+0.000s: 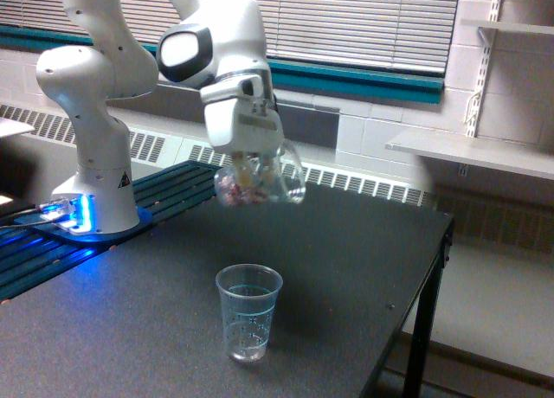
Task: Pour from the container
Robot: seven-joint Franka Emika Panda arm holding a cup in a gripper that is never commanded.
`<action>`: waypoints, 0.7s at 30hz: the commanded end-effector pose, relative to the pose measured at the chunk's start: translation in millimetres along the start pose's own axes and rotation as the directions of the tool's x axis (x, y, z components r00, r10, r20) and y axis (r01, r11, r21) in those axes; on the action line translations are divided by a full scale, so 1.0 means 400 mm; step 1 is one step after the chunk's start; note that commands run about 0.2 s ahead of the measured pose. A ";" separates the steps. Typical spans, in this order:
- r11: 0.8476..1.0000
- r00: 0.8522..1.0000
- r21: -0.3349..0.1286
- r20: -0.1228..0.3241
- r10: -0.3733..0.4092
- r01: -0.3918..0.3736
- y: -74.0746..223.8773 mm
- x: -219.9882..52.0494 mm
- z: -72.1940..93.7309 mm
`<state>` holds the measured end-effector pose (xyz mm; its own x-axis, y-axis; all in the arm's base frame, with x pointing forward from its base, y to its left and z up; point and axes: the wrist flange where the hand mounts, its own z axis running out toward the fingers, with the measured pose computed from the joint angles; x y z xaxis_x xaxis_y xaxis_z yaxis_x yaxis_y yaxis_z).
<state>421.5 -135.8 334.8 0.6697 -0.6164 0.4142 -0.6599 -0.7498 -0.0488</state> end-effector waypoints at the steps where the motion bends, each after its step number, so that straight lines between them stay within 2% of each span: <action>1: 0.998 0.998 -0.034 0.014 0.056 -0.055 0.035 0.000 0.012; 8: 0.995 0.997 -0.068 0.030 0.076 -0.074 0.065 0.000 0.024; 21: 0.980 0.993 -0.170 0.048 0.110 -0.100 0.111 -0.004 0.056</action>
<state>400.7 -166.0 315.9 0.6515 -0.6636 0.3677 -0.7270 -0.6846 0.0526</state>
